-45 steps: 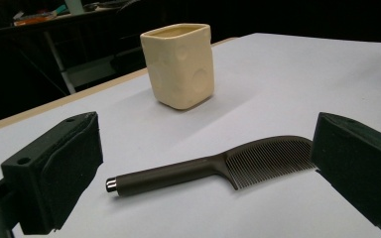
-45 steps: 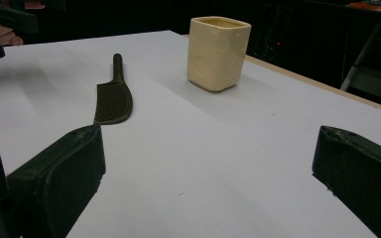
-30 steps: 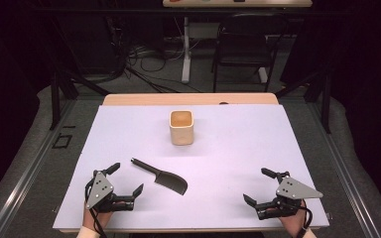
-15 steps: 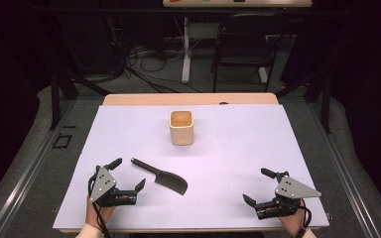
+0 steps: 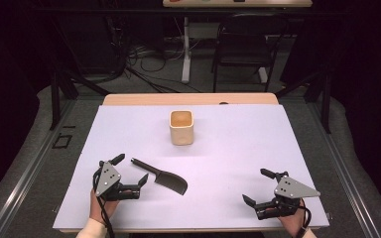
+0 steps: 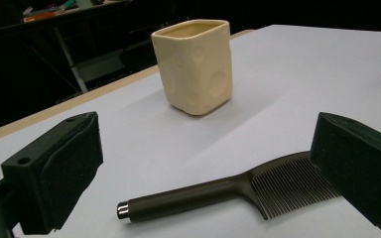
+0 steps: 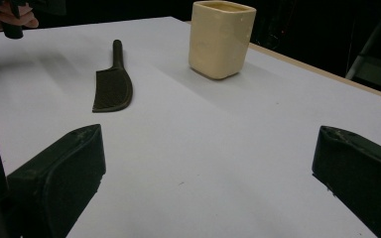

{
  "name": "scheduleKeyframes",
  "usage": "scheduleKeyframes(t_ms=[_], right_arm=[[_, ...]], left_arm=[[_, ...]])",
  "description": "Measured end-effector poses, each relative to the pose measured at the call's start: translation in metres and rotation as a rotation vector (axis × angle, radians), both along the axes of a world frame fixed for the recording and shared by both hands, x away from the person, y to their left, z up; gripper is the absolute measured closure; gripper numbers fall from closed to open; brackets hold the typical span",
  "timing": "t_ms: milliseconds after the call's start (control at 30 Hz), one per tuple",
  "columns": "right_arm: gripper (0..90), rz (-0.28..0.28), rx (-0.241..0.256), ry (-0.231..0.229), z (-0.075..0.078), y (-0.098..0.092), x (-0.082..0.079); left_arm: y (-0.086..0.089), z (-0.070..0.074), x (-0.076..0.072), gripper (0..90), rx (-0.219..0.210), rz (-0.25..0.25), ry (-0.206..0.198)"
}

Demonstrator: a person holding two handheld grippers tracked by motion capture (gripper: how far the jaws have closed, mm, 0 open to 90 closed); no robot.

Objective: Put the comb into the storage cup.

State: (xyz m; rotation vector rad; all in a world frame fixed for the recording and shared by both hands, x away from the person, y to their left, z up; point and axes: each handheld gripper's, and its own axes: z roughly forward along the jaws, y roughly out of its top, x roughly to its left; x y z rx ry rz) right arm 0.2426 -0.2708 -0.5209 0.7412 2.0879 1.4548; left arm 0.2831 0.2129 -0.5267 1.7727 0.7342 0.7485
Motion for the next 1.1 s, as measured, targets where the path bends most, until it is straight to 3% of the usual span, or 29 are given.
scheduleKeyframes(t_ms=[333, 1100], right_arm=[[0.0, 0.008, -0.009, 0.000, 0.000, 0.001, 0.000], [0.0, 0.005, -0.010, 0.008, -0.001, 0.001, 0.000]], left_arm=[[-0.002, 0.001, 0.009, 0.2, 0.006, 0.027, -0.009], [-0.009, -0.001, 0.030, 0.4, 0.043, 0.046, 0.015]])
